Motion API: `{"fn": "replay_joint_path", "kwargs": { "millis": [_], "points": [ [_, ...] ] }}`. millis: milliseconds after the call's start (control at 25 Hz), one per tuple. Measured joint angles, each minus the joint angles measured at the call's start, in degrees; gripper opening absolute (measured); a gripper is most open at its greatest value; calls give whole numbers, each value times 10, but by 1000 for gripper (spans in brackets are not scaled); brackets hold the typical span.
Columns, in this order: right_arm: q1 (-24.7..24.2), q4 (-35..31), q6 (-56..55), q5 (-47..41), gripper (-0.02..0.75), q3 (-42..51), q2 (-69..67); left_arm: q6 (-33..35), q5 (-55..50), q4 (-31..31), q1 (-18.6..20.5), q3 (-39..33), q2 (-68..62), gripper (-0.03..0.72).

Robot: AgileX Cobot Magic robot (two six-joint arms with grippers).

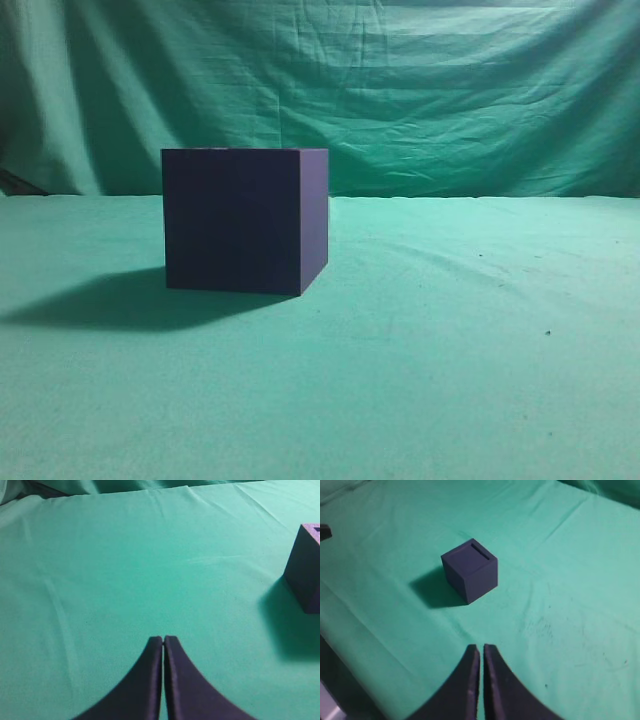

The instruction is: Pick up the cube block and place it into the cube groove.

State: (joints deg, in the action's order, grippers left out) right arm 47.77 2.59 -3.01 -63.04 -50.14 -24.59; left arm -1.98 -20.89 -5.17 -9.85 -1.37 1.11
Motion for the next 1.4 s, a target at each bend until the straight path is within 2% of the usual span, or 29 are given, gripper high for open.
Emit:
{"fn": "replay_joint_path", "kwargs": {
  "millis": [160,280,520,560,640,800,1080,1400],
  "points": [
    [-3,0,45,40,0,11,3,0,0,0,0,0,0,0],
    [-47,9,53,114,0,46,21,0,0,0,0,0,0,0],
    [-212,9,55,264,0,193,97,0,0,0,0,0,0,0],
    [-238,6,55,290,48,218,112,0,0,0,0,0,0,0],
    [-294,-3,55,332,48,278,147,0,0,0,0,0,0,0],
    [-370,-8,54,380,48,375,210,0,0,0,0,0,0,0],
    [-416,-35,53,397,48,484,251,0,0,0,0,0,0,0],
    [-419,-71,48,401,48,516,251,0,0,0,0,0,0,0]
  ]
}}
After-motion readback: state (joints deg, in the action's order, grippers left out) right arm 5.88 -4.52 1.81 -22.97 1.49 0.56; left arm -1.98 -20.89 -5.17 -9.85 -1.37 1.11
